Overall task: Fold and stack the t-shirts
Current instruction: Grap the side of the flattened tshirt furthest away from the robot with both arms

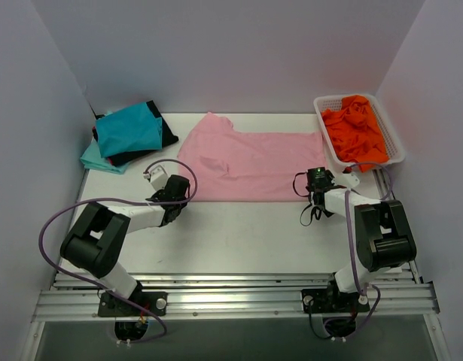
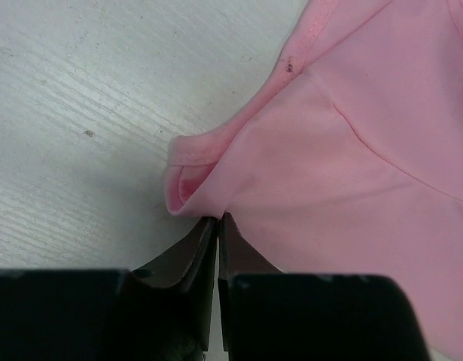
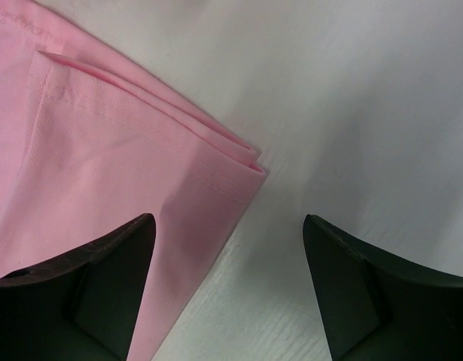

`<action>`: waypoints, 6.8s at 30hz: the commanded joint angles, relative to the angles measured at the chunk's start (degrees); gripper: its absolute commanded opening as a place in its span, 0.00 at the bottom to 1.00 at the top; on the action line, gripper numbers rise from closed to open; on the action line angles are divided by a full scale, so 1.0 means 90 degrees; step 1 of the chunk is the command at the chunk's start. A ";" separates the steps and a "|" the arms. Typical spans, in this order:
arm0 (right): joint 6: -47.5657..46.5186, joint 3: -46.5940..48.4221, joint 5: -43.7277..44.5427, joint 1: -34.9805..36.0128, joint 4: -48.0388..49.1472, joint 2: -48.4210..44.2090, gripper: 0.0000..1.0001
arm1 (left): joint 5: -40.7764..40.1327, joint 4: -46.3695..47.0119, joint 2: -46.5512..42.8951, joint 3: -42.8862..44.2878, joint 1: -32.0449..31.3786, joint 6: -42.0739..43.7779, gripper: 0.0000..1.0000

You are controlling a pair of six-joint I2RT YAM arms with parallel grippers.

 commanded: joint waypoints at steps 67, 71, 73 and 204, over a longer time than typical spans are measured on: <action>-0.0046 -0.0056 0.1051 0.2304 -0.2617 -0.4389 0.93 | -0.1842 -0.4099 -0.5575 -0.0076 -0.2574 0.0022 0.97; -0.1787 -0.0027 0.0202 0.2294 -0.0593 -0.3873 0.95 | -0.1416 -0.1264 -0.4505 -0.0036 -0.1853 0.1757 0.96; -0.2258 0.0198 -0.0084 0.2284 -0.0589 -0.3443 0.95 | -0.0404 -0.0262 -0.3888 0.0080 -0.1034 0.2230 0.96; -0.3021 0.5433 -0.0310 -0.0157 -0.0482 0.4000 0.59 | 0.4798 -0.3109 0.4738 0.7747 0.2114 0.4332 0.02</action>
